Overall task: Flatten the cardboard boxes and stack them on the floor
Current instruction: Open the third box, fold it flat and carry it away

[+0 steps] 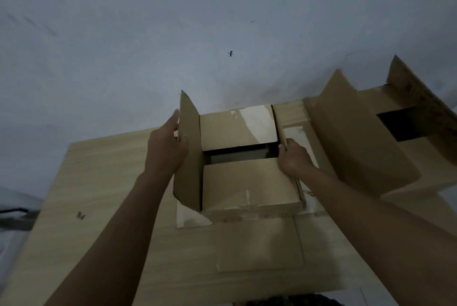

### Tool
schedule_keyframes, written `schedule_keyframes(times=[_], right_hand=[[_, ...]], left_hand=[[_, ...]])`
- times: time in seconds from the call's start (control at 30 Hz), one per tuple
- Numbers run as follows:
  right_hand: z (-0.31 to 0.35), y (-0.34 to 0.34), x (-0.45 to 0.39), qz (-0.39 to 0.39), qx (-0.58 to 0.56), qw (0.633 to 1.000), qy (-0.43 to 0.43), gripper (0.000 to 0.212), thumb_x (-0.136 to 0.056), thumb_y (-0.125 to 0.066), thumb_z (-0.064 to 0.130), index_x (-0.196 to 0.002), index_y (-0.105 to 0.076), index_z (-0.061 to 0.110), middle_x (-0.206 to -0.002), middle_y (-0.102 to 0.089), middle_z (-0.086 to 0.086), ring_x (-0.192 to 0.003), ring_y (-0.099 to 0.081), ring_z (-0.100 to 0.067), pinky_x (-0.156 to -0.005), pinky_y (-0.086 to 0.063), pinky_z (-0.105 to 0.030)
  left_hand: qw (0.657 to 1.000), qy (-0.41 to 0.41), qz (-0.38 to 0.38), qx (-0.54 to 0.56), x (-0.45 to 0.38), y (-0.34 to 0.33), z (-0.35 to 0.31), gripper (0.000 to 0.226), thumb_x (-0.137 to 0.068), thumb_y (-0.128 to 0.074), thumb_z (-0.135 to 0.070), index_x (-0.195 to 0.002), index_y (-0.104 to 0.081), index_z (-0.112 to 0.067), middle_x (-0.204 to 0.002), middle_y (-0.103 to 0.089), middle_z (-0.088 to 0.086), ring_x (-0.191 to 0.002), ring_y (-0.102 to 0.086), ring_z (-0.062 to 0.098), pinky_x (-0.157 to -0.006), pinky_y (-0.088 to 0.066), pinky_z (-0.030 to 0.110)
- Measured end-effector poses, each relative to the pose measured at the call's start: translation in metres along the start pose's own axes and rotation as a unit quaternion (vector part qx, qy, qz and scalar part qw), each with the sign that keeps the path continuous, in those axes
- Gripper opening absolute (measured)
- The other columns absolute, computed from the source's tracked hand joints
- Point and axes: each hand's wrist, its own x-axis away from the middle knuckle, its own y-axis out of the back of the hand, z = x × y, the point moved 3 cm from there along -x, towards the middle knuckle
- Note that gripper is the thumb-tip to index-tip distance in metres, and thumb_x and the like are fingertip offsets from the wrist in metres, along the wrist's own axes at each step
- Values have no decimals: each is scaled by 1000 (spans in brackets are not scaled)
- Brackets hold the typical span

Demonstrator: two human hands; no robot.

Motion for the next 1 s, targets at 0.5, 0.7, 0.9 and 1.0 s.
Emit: schedule_keyframes(times=[0.5,0.7,0.9,1.0], right_hand=[[0,-3,5,-56,14,998,6,40,-107,-35,36,-132,-53,11,-124,-62,-18,-108,-59,-36,-78,-41,-32],[0,-4,7,-63,22,998,2,38,-106,-36,37,-129,-53,12,-120,-63,-17,-103,-60,-35,-75,-41,-33],[19,7,36,-192,148,951,194,51,-101,-51,25,-146,-42,3,-148,-47,-18,-134,-44,-34,-109,-38,-44],[36,6,42,-135,159,927,312,37,-101,-48,27,-128,-61,6,-125,-65,-15,-114,-59,-33,-102,-41,-44]], left_hand=[[872,387,199,223,51,-101,60,75,-88,-51,-68,-130,-57,-7,-127,-56,8,-119,-54,33,-95,-43,40],[822,432,199,314,54,-116,53,38,-92,-55,-54,-88,-66,-19,-101,-69,9,-97,-64,29,-95,-51,45],[974,194,105,53,30,-97,54,53,-92,-55,-54,-106,-61,-4,-96,-63,14,-95,-60,33,-73,-42,35],[990,99,100,-3,11,-102,52,62,-86,-65,-51,-128,-51,-7,-128,-56,15,-117,-53,32,-88,-46,38]])
